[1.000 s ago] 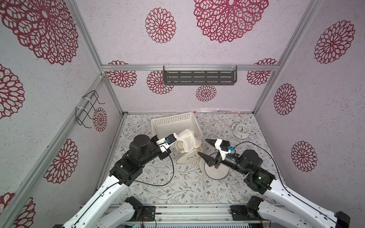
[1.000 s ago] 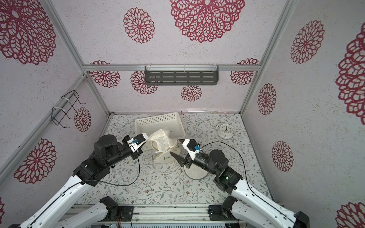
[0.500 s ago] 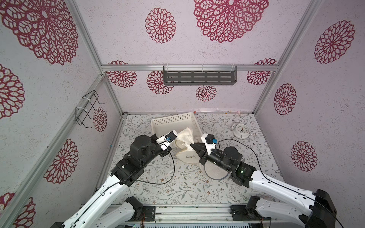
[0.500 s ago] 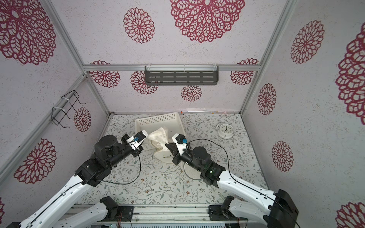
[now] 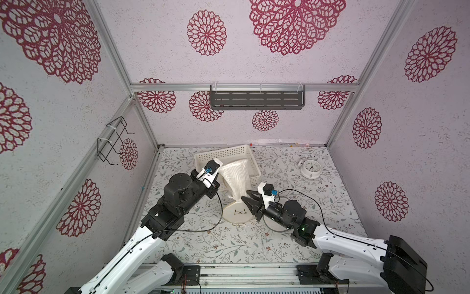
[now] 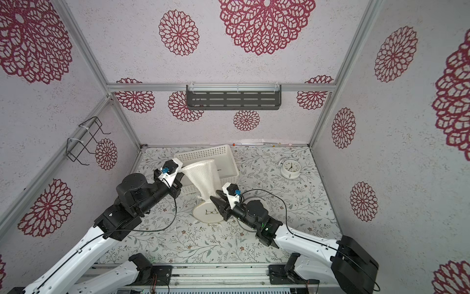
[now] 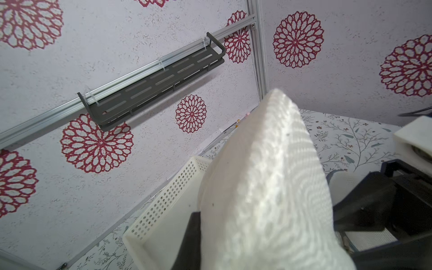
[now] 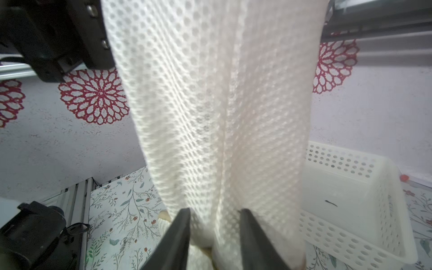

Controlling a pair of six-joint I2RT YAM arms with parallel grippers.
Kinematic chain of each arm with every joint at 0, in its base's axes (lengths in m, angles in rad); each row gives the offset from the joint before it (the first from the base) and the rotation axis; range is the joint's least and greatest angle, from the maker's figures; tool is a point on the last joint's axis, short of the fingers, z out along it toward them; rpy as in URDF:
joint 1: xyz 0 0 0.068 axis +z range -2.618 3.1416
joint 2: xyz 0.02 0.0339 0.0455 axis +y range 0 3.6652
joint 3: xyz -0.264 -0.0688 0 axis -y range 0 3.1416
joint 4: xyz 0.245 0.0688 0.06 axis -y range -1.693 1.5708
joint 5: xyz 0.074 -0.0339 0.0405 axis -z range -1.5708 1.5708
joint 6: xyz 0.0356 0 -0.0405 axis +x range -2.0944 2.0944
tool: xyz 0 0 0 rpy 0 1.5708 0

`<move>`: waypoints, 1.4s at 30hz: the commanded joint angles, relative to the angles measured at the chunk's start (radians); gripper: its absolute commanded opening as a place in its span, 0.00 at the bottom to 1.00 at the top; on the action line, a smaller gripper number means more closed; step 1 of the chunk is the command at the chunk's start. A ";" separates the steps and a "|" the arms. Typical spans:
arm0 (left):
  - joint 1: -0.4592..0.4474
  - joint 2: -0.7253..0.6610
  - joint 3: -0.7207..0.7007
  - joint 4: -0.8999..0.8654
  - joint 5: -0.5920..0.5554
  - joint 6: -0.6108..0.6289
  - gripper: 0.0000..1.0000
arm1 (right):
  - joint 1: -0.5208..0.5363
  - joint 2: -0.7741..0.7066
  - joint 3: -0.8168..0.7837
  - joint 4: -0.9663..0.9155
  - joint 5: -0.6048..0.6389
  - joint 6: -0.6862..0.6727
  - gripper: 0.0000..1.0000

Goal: Turn the laundry bag inside out
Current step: Turn over the laundry bag.

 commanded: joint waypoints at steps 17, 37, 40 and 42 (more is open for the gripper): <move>0.112 -0.032 0.052 -0.006 0.291 -0.113 0.00 | -0.204 -0.252 0.062 -0.377 -0.375 0.164 0.75; 0.135 0.014 -0.011 0.033 0.386 -0.134 0.00 | -0.242 -0.120 0.096 -0.083 -0.581 0.376 0.26; 0.141 0.025 -0.028 0.054 0.378 -0.150 0.00 | -0.242 -0.126 0.091 -0.075 -0.576 0.383 0.07; 0.147 0.030 -0.040 0.070 0.362 -0.170 0.01 | -0.242 -0.127 0.095 -0.075 -0.581 0.386 0.00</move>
